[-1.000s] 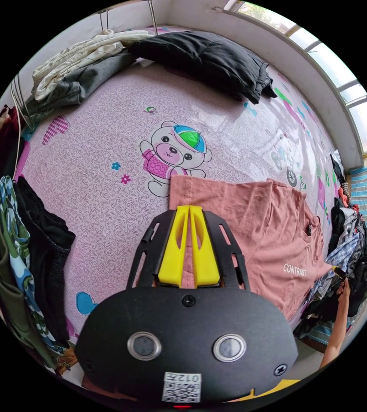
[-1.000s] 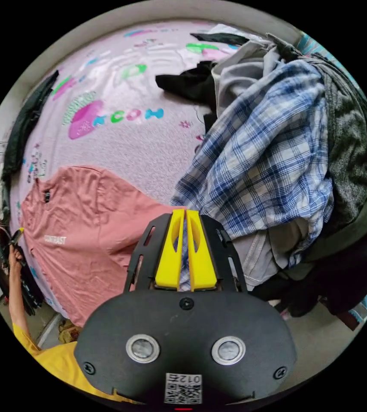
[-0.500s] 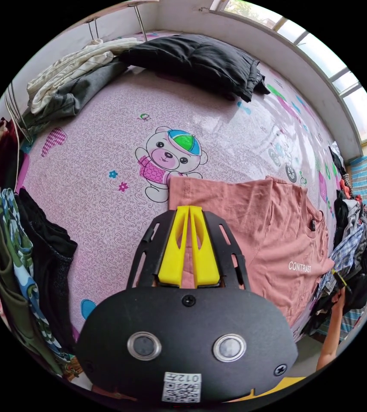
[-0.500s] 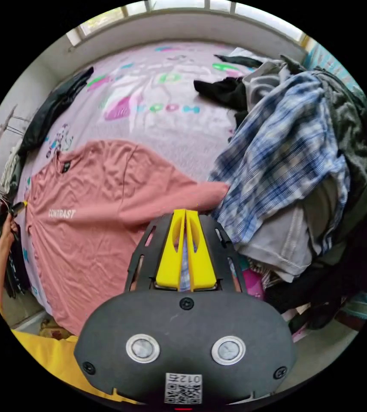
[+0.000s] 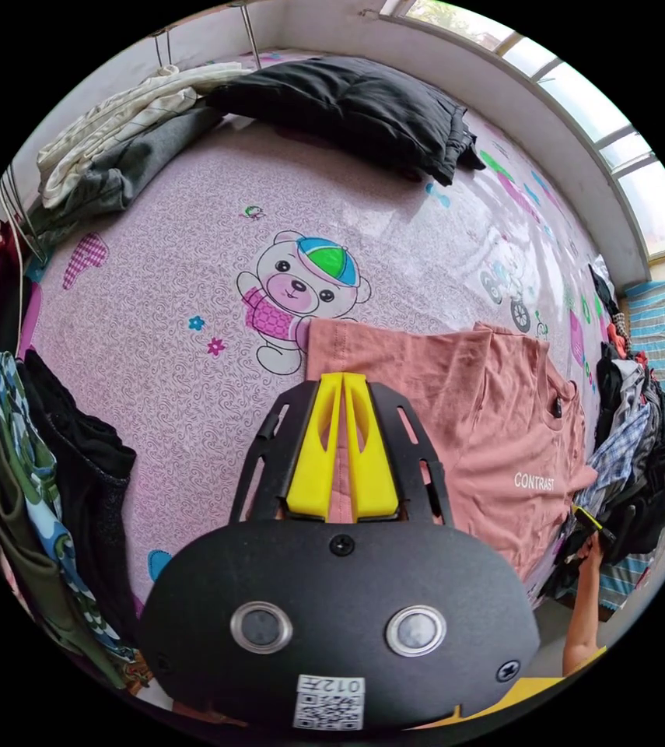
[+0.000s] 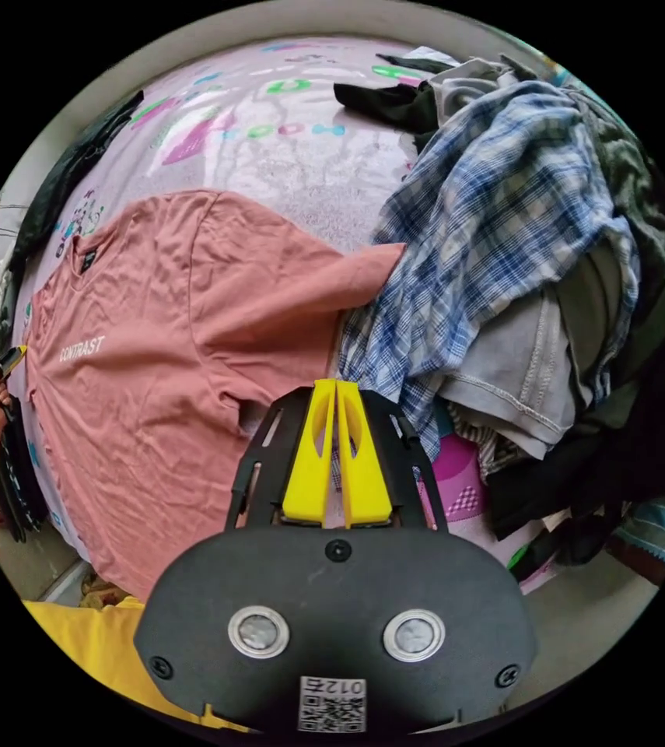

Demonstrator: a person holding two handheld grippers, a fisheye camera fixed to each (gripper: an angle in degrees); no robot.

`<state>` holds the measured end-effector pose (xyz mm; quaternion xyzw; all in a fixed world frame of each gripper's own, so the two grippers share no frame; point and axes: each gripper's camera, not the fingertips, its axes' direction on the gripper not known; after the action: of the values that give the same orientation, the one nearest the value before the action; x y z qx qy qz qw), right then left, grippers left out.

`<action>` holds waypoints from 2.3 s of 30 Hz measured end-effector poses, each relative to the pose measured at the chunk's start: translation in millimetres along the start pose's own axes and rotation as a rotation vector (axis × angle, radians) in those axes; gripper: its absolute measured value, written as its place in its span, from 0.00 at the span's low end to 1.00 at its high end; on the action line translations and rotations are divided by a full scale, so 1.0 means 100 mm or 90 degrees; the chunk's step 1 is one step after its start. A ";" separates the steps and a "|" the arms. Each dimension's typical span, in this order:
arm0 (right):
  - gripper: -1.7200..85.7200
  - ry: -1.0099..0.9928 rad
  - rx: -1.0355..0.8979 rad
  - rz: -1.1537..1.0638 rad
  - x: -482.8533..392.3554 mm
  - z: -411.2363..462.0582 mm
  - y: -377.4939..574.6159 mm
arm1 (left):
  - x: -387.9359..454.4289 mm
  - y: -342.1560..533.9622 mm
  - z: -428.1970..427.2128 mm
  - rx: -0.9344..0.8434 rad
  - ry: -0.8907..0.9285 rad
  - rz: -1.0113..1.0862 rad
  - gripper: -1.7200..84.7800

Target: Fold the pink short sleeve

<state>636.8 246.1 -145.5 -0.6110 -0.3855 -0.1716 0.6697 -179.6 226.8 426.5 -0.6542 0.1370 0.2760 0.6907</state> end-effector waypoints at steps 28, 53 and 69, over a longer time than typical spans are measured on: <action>0.02 -0.198 0.070 -0.091 -0.74 0.65 1.24 | -0.87 2.11 0.37 -0.056 0.084 0.078 0.02; 0.02 -0.149 -0.057 -0.373 -1.76 1.70 2.21 | -1.74 5.45 1.03 -0.118 -0.002 0.023 0.02; 0.03 0.009 -0.087 -0.400 -2.35 2.35 2.52 | -2.46 6.54 1.45 -0.088 -0.036 -0.065 0.03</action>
<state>590.1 461.3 -499.6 -0.5047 -0.5379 -0.3997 0.5442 -770.7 313.3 35.7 -0.6983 0.0643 0.2676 0.6608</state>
